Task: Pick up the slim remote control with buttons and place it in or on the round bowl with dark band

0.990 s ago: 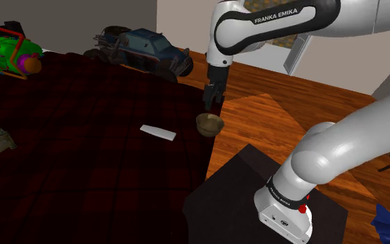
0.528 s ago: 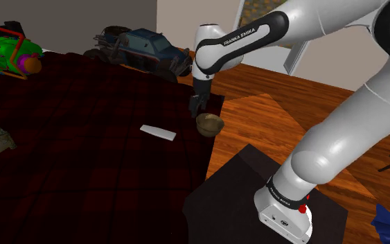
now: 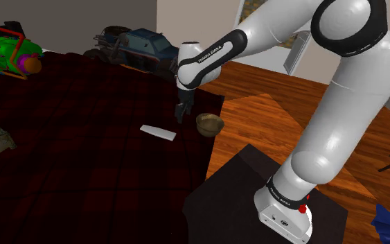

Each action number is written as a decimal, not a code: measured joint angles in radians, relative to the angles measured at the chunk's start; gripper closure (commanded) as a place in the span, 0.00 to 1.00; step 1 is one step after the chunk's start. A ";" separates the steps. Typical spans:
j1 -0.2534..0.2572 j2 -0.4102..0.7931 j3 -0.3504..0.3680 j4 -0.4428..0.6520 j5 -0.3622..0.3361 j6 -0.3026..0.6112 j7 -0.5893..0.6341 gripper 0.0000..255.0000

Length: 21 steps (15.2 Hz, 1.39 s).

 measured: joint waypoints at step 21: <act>0.049 0.718 -0.015 0.637 -0.102 0.156 -0.075 0.00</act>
